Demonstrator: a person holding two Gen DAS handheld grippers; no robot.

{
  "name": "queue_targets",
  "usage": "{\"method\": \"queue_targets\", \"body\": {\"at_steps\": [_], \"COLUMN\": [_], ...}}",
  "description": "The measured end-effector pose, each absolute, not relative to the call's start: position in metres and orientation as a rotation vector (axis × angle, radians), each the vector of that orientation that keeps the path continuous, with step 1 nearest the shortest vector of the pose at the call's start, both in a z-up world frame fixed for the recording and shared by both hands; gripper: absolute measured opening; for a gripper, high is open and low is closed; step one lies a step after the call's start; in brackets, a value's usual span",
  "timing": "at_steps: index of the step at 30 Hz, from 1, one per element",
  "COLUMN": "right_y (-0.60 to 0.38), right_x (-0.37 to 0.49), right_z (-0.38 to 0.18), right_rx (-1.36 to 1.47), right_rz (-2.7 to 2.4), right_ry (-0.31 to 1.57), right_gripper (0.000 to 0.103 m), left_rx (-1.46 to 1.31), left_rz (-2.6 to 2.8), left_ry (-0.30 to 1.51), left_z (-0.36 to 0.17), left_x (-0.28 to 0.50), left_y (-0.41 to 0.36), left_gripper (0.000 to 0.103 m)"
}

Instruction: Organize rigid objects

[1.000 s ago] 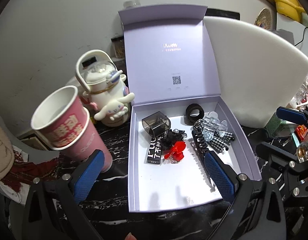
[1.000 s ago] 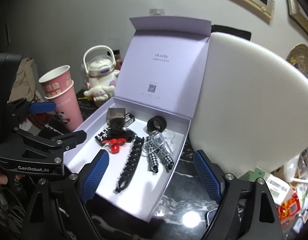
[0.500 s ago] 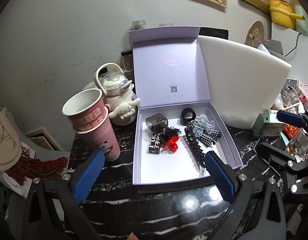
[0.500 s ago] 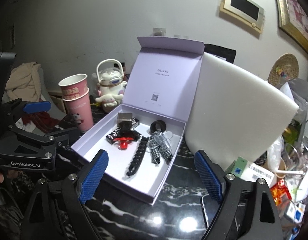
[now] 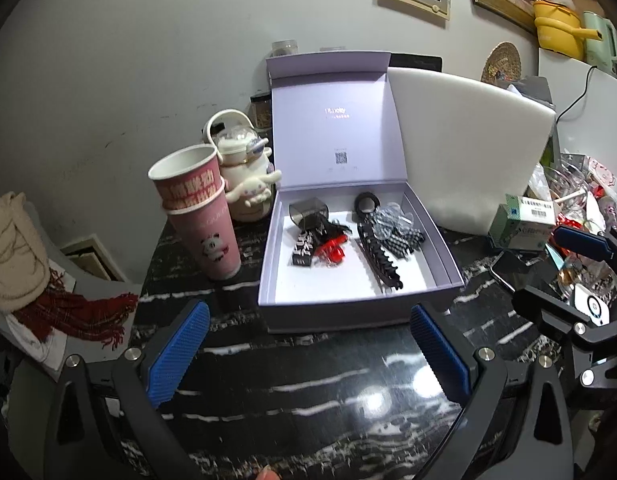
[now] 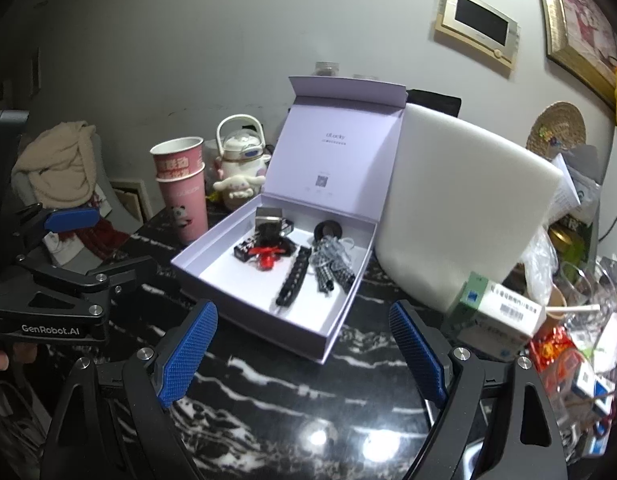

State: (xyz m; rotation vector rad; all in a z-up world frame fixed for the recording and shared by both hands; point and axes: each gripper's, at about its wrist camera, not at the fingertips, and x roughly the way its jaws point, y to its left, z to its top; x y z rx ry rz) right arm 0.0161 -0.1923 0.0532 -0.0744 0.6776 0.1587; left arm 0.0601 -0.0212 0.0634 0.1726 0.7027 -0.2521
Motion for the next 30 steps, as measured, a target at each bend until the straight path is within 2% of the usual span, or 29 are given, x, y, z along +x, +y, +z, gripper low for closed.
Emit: {"method": "queue_targets", "body": {"at_steps": [13, 30], "right_y": [-0.179, -0.174], "right_x": [-0.024, -0.035], "right_z": [0.041, 0.053], "right_rx": [-0.063, -0.082], "right_rz": [0.172, 0.166], "right_ry": [0.684, 0.658], "right_gripper": [0.089, 0.089], "left_rx": [0.192, 0.218], "left_rz": [-0.218, -0.212], "left_ry": [0.693, 0.664], "left_z": [0.056, 0.067], "left_x": [0.019, 0.012], "left_y": [-0.012, -0.012], "left_gripper": [0.102, 0.102]}}
